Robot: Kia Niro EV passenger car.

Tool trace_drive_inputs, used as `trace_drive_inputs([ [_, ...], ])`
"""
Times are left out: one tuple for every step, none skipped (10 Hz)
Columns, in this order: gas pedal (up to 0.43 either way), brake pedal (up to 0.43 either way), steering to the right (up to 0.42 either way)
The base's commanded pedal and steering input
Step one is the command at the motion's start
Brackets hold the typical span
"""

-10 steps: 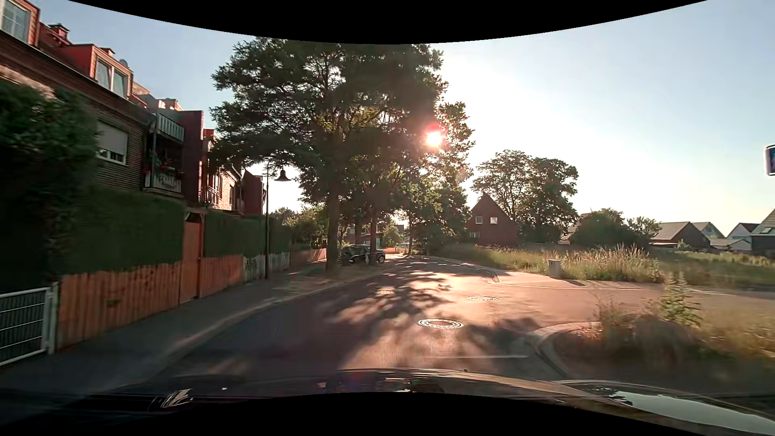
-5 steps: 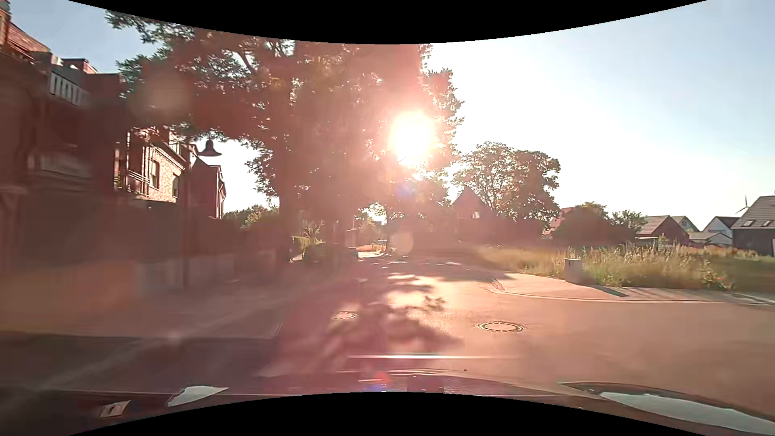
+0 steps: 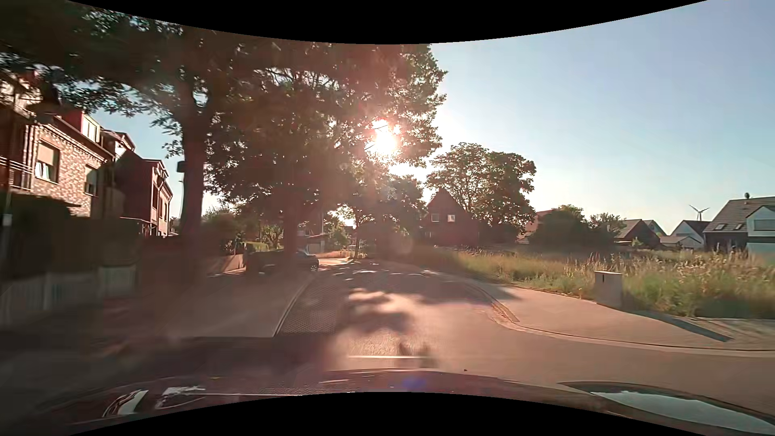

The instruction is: Follow the waypoints while adhering to traffic rules and regulations

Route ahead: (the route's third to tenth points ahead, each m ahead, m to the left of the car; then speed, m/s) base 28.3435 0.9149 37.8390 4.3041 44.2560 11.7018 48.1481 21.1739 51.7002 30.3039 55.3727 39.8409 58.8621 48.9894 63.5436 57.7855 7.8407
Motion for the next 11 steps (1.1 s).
trace_drive_inputs([
  [0.13,0.0,0.056],
  [0.13,0.0,0.045],
  [0.138,0.0,0.031],
  [0.138,0.0,0.027],
  [0.138,0.0,0.025],
  [0.13,0.0,0.01],
  [0.13,0.0,-0.009],
  [0.13,0.0,-0.016],
  [0.13,0.0,-0.023],
  [0.13,0.0,-0.028],
  [0.13,0.0,-0.031],
])
